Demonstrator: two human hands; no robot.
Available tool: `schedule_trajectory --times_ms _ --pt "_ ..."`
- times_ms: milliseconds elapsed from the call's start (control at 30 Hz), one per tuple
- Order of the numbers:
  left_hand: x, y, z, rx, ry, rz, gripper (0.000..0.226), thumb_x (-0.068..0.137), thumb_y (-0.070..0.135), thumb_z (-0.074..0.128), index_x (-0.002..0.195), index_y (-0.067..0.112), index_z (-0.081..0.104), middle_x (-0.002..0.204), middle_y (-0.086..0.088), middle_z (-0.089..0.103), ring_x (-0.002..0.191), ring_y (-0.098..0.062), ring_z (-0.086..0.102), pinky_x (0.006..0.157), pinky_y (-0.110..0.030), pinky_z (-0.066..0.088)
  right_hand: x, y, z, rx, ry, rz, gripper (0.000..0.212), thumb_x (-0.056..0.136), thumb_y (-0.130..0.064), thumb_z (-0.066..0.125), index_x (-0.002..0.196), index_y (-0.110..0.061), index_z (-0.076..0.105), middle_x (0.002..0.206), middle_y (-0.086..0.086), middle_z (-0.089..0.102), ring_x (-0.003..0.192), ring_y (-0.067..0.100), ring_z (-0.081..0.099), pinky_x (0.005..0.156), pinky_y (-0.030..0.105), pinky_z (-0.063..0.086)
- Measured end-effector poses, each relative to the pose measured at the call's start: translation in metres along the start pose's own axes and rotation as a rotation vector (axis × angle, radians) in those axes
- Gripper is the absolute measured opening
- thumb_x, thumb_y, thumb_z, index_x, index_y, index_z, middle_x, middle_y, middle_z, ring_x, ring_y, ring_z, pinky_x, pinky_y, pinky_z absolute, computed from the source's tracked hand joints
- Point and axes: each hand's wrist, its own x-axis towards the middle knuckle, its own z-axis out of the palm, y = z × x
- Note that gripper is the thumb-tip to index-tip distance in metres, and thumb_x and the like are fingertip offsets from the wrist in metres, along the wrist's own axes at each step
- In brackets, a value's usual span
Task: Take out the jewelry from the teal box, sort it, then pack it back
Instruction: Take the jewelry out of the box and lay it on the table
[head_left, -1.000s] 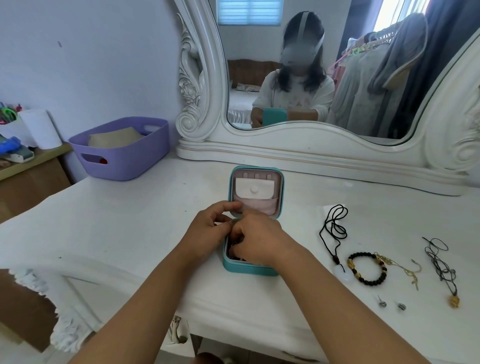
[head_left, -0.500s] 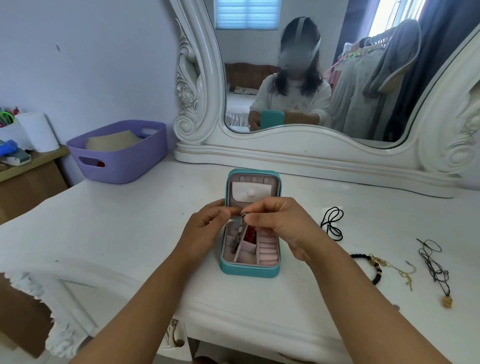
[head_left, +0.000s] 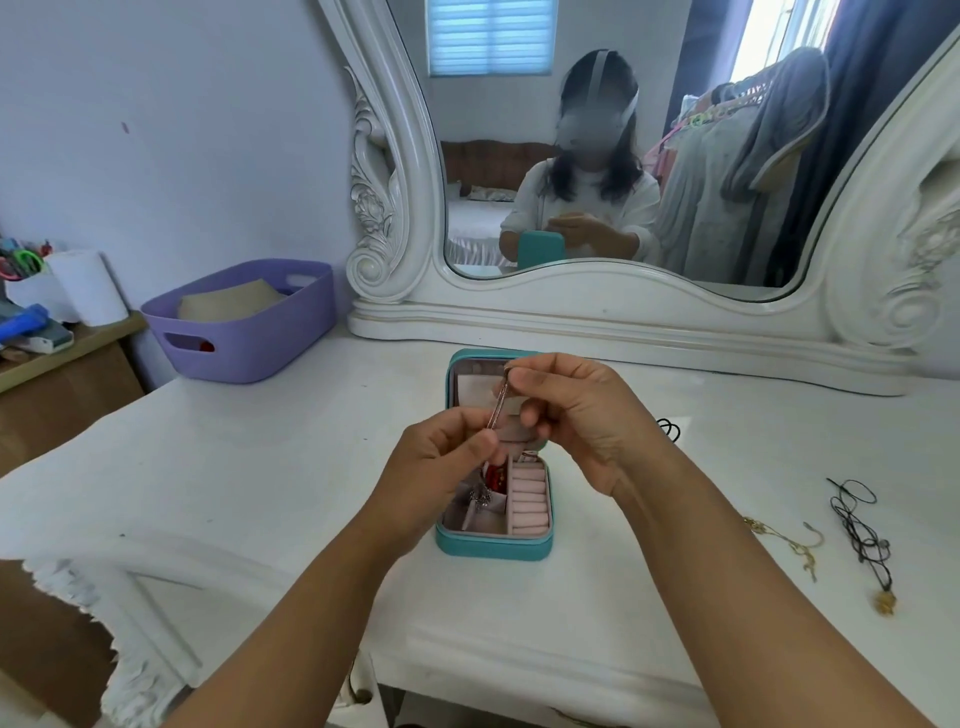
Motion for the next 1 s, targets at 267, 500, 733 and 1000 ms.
schedule_trajectory --times_ms 267,500,733,1000 --pt "0.004 0.005 0.010 -0.003 0.037 -0.050 0.017 0.091 0.020 0.050 0.086 0.020 0.066 0.059 0.006 0.066 0.062 -0.006 0.067 0.055 -0.013 0.052 -0.002 -0.025 -0.031 0.162 0.194 -0.136 0.010 0.089 -0.011 0.054 0.082 -0.015 0.059 0.066 0.002 0.072 0.046 0.008 0.053 0.046 0.017 0.042" --pt "0.008 0.010 0.019 -0.011 0.027 -0.056 0.015 0.089 0.018 0.053 0.081 0.015 0.065 0.062 0.002 0.064 0.058 -0.009 0.064 0.058 -0.020 0.056 -0.005 -0.040 -0.066 0.307 0.344 -0.225 0.008 0.090 -0.012 0.051 0.084 -0.015 0.055 0.065 0.001 0.071 0.047 0.008 0.054 0.047 0.016 0.044" --pt "0.010 0.011 0.041 -0.315 0.046 -0.098 0.016 0.089 0.010 0.052 0.075 0.015 0.057 0.080 -0.002 0.072 0.076 -0.017 0.069 0.071 -0.033 0.058 -0.012 -0.021 -0.093 0.282 0.428 -0.084 0.007 0.085 -0.012 0.054 0.078 -0.013 0.056 0.070 0.005 0.069 0.047 0.009 0.053 0.043 0.017 0.041" --pt "0.034 0.019 0.065 -0.309 0.093 -0.187 0.012 0.089 0.017 0.056 0.078 0.014 0.058 0.051 0.003 0.045 0.045 -0.010 0.049 0.060 -0.025 0.054 -0.036 0.004 -0.120 0.211 0.484 -0.015 0.006 0.081 -0.008 0.060 0.076 -0.011 0.060 0.067 0.005 0.069 0.047 0.011 0.052 0.042 0.017 0.043"
